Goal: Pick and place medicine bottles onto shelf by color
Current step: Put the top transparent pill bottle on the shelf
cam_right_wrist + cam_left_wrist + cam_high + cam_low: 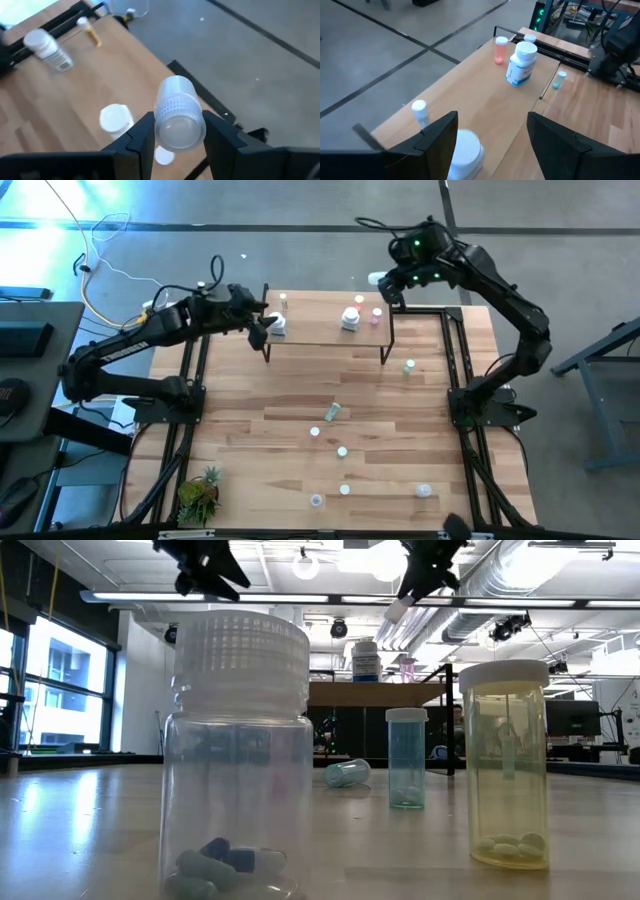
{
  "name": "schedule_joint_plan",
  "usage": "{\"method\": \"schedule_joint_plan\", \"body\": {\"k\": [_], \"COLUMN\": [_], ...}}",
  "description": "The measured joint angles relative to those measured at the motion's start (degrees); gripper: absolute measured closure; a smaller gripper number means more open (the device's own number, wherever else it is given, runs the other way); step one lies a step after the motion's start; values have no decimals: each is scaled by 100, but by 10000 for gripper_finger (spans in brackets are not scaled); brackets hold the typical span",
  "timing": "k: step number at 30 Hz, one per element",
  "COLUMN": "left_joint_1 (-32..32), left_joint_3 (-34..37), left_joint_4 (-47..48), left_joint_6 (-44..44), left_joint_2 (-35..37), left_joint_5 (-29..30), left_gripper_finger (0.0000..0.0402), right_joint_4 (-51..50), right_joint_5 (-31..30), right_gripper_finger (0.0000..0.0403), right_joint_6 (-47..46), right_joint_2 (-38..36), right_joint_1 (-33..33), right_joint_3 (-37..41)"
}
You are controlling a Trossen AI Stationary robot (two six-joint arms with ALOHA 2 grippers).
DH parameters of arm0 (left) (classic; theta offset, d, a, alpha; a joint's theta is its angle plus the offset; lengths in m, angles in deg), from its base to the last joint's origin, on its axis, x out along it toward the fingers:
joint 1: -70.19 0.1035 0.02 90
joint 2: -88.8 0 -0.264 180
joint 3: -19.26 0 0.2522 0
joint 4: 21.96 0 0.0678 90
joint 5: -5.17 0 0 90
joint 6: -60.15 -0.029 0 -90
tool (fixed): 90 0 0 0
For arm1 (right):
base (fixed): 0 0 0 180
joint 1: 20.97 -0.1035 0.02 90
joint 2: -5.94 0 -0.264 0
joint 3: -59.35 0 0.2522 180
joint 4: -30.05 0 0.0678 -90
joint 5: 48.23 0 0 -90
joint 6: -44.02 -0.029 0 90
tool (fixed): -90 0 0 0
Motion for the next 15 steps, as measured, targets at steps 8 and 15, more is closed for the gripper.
{"method": "schedule_joint_plan", "body": {"k": [8,15], "left_joint_1": [0,-9], "left_joint_3": [0,0], "left_joint_4": [-957,-1839], "left_joint_6": [-2,191], "left_joint_2": [-516,-1058], "left_joint_5": [-503,-1209], "left_gripper_finger": [172,172], "right_joint_4": [-3,224], "right_joint_5": [832,1618], "right_gripper_finger": [284,284], "right_joint_6": [446,865], "right_joint_2": [110,134], "right_joint_1": [-370,-740], "right_joint_3": [1,51]}}
